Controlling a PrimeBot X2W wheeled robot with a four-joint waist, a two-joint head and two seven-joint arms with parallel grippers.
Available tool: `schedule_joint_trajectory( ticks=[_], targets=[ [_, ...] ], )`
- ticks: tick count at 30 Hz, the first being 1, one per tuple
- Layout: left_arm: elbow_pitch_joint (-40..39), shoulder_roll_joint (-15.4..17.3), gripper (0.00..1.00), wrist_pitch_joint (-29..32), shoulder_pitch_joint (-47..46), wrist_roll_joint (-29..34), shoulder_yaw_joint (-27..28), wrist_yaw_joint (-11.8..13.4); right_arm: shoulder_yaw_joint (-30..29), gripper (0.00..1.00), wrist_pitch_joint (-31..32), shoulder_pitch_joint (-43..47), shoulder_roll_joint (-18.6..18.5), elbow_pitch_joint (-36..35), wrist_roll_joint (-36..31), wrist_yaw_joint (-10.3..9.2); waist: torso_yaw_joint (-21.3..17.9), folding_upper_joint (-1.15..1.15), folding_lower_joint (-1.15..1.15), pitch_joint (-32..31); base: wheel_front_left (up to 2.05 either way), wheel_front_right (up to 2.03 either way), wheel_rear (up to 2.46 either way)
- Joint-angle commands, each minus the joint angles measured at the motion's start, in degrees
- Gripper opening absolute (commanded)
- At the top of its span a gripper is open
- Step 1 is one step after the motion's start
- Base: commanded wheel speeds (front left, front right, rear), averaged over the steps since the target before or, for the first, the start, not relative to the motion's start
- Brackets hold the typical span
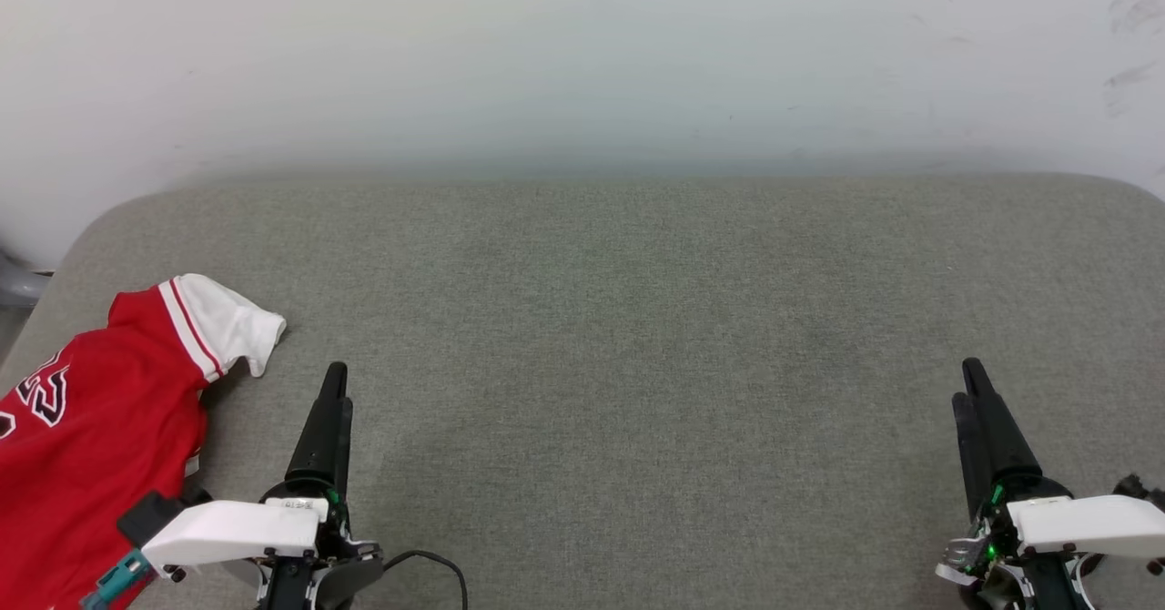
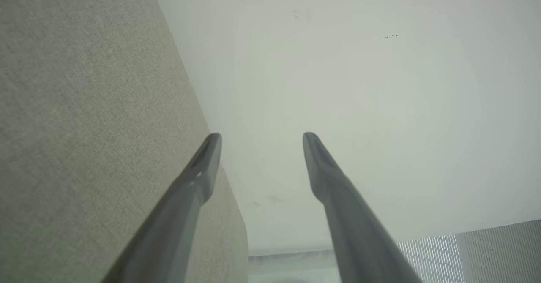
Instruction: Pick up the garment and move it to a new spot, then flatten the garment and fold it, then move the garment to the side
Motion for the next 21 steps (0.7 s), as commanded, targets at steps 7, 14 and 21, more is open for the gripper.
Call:
schedule_joint_trajectory(
  ticks=[7,14,21],
  targets=[
    [-4.7,0.1,1.0,-2.0,-0.4,12.6,-1.0,0.0,0.3,1.0,-2.1,-0.3,-0.8,-4.5,-16.6,0.01,0.2,0.0,0.0,0.0,0.0,0.0,0.0],
    [-7.2,0.1,1.0,-3.5,0.2,22.5,-2.0,0.0,0.7,1.0,-3.6,0.2,-0.3,-7.0,-29.7,0.01,0.4,0.0,0.0,-0.1,0.0,0.0,0.0],
    [-8.4,0.2,1.0,-4.9,0.5,34.0,-3.4,0.0,1.7,1.0,-4.6,0.8,-0.4,-9.0,-40.1,0.01,0.5,0.0,0.0,-0.2,0.0,0.0,0.0]
  ],
)
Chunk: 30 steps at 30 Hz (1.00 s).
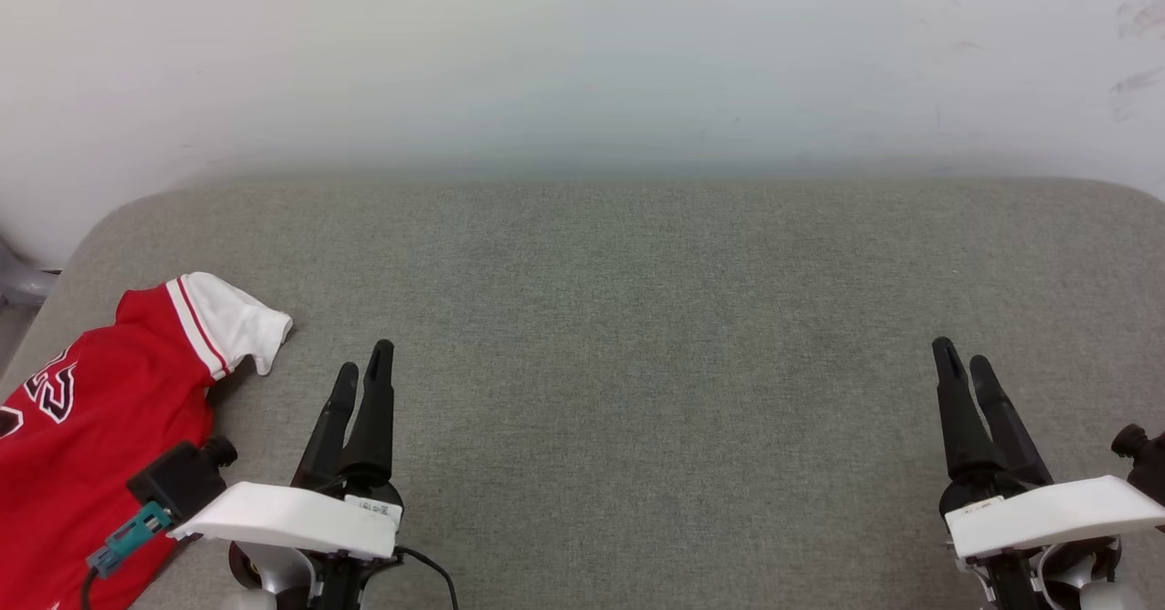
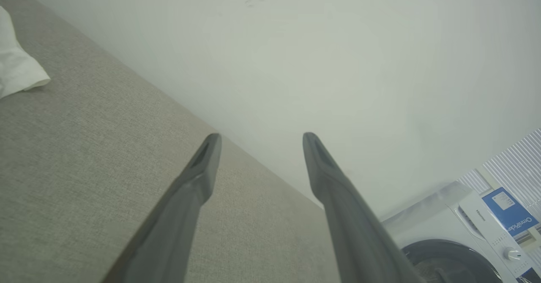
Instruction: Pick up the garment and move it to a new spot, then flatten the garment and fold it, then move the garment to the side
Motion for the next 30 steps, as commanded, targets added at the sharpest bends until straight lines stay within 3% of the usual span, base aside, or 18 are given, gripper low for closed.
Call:
schedule_joint_trajectory(
  ticks=[1,10,30],
  targets=[
    [-1.2,0.3,1.0,-0.7,-0.4,3.9,-0.4,0.0,0.3,1.0,-0.3,-0.2,-0.2,-1.6,-3.4,0.0,0.0,0.0,0.0,0.0,0.0,0.0,0.0],
    [-0.9,1.9,1.0,-2.4,-0.1,15.7,-2.3,1.3,-0.2,1.0,1.2,1.0,-0.6,-3.6,-13.1,0.0,0.1,0.0,0.0,-0.1,0.0,0.0,0.0],
    [0.5,5.2,1.0,-5.4,-0.1,28.8,-5.8,5.1,-2.6,1.0,3.4,3.8,0.4,-7.4,-28.2,0.0,0.1,0.0,0.0,0.0,0.0,0.0,0.0]
  ],
)
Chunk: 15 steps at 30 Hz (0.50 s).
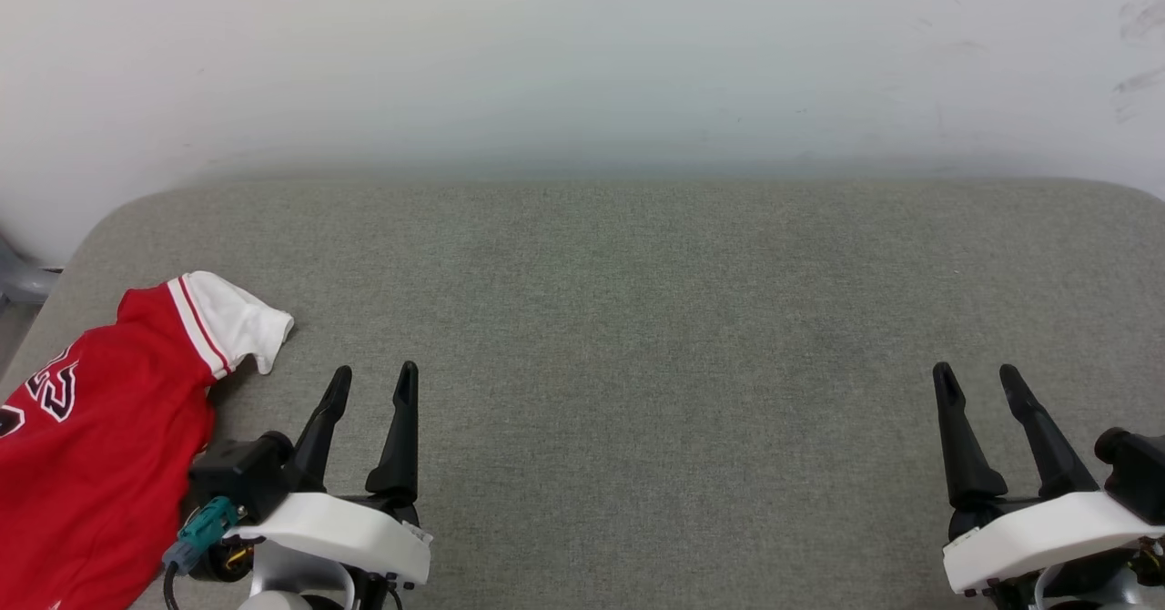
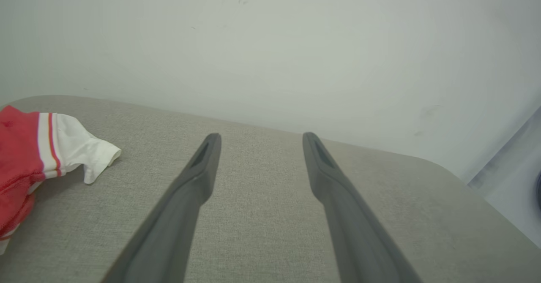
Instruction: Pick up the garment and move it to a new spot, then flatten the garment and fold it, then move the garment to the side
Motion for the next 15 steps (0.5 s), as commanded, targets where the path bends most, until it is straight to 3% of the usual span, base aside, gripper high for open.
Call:
schedule_joint_trajectory(
  ticks=[1,15],
  targets=[
    [-0.5,0.5,1.0,-0.5,-0.3,1.4,-0.3,0.4,-0.1,1.0,0.1,0.4,0.1,-1.0,-1.4,0.0,0.0,0.0,0.0,0.0,0.0,0.0,0.0],
    [0.4,0.0,1.0,-2.4,-0.2,6.4,-0.3,0.6,-0.7,1.0,-0.1,1.1,0.3,-2.6,-7.2,0.0,0.3,0.0,0.0,0.1,0.0,0.0,0.0]
  ],
)
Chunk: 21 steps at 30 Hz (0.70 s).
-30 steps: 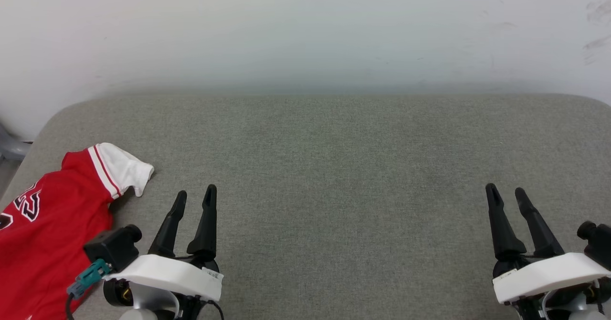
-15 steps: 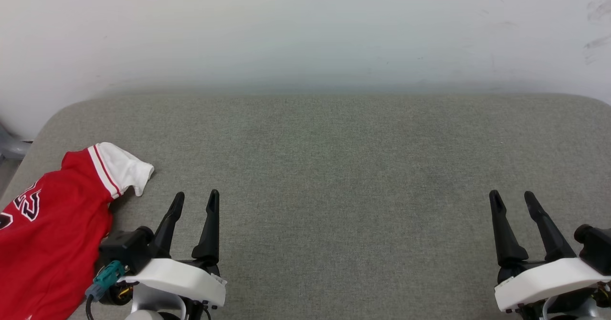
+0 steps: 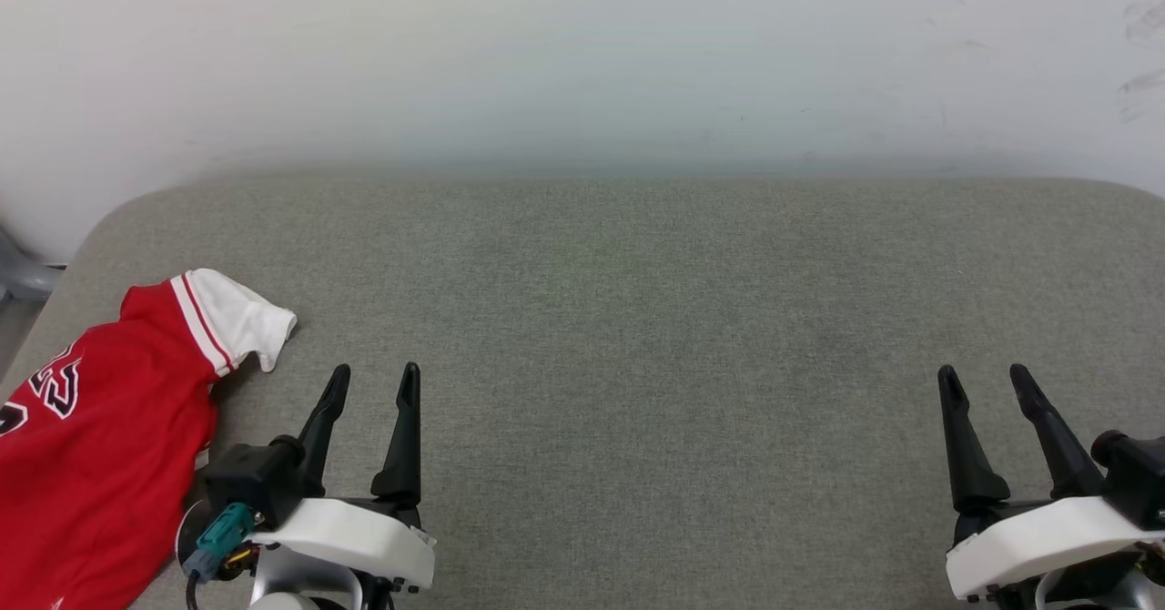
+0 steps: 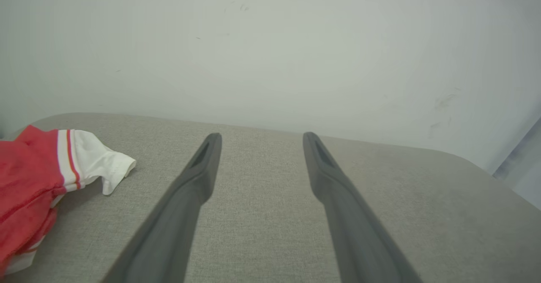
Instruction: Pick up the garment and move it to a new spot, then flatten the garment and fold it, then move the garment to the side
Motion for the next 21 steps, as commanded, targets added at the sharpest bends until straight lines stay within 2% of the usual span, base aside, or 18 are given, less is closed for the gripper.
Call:
schedule_joint_trajectory(
  ticks=[1,21],
  targets=[
    [-0.2,0.1,1.0,-0.5,-0.2,1.3,-0.2,0.1,0.0,1.0,-0.3,0.3,0.1,-0.7,-1.3,-0.02,0.1,0.0,0.0,0.0,0.0,0.0,0.0],
    [0.6,-1.1,1.0,-2.8,0.1,9.6,0.8,-0.4,-0.7,1.0,-1.2,0.9,0.1,-1.9,-9.3,-0.02,1.5,0.0,0.0,0.2,0.0,0.0,0.0]
  ],
)
